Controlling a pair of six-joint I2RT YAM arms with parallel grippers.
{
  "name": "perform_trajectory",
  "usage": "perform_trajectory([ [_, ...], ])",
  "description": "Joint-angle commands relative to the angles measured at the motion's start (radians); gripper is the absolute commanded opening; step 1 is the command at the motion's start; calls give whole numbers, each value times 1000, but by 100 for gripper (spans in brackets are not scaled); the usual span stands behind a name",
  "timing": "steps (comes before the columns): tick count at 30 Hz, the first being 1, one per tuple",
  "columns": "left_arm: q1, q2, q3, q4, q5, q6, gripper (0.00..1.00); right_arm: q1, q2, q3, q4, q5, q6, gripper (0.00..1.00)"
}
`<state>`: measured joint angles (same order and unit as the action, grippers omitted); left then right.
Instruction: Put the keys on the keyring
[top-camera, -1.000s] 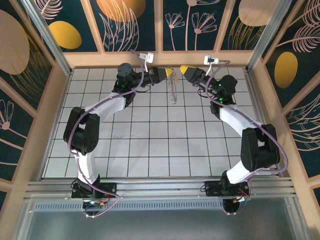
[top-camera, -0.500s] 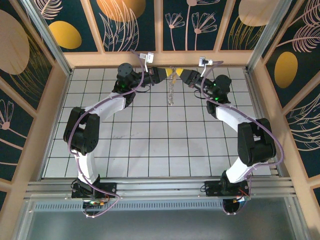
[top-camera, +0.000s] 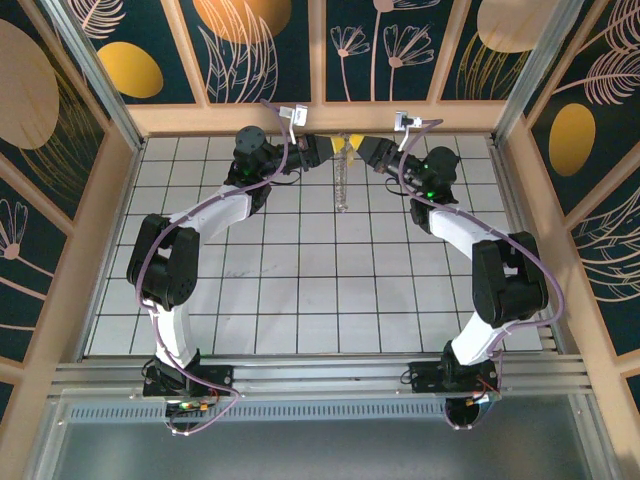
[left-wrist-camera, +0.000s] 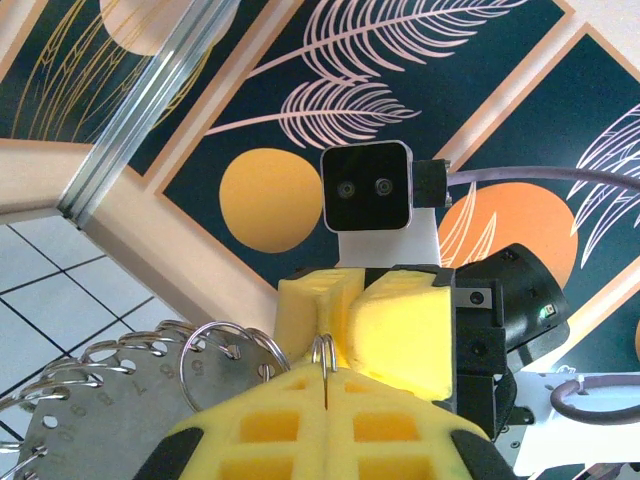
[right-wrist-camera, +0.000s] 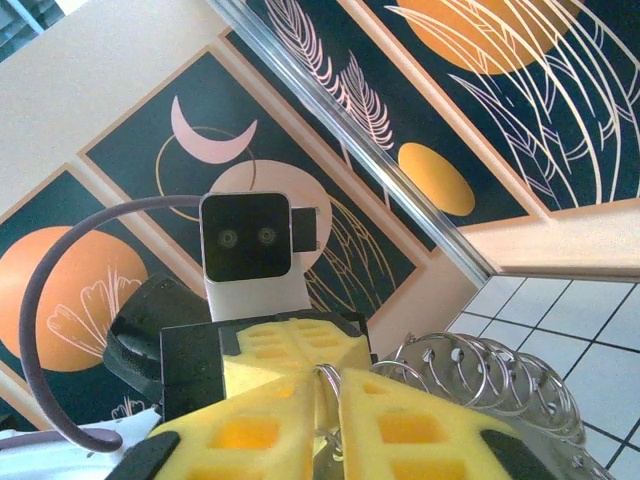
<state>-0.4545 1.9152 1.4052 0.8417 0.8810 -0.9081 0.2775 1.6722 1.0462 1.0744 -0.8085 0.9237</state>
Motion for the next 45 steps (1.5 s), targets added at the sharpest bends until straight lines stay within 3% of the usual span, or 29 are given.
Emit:
perform_trajectory([
  [1,-9,-47,31,70,13,-6,0,10,19,35,23,-14,-3,12],
  [6,-9,-47,31,69,15,-3,0,13,25,35,26,-21,-1,23],
  [9,-9,-48,31,69,15,-3,0,15,26,38,19,-23,-3,24],
  [13,-9,-47,31,69,15,-4,0,16,26,38,16,-23,-7,18],
  [18,-9,-46,29,68,15,-2,0,14,21,38,16,-18,-8,19],
  [23,-10,-52,25,68,13,0,0,13,22,39,15,-23,-6,5],
  [33,-9,-56,24,68,-3,3,0,13,-3,-27,42,-12,1,11],
  [37,-9,-54,23,69,-6,3,0,13,-6,-47,65,-11,12,1],
  [44,-9,-50,25,88,11,-8,0,0,-1,-57,89,-30,14,0],
  [45,-9,-48,27,89,18,-8,5,-6,3,-55,95,-41,14,0],
])
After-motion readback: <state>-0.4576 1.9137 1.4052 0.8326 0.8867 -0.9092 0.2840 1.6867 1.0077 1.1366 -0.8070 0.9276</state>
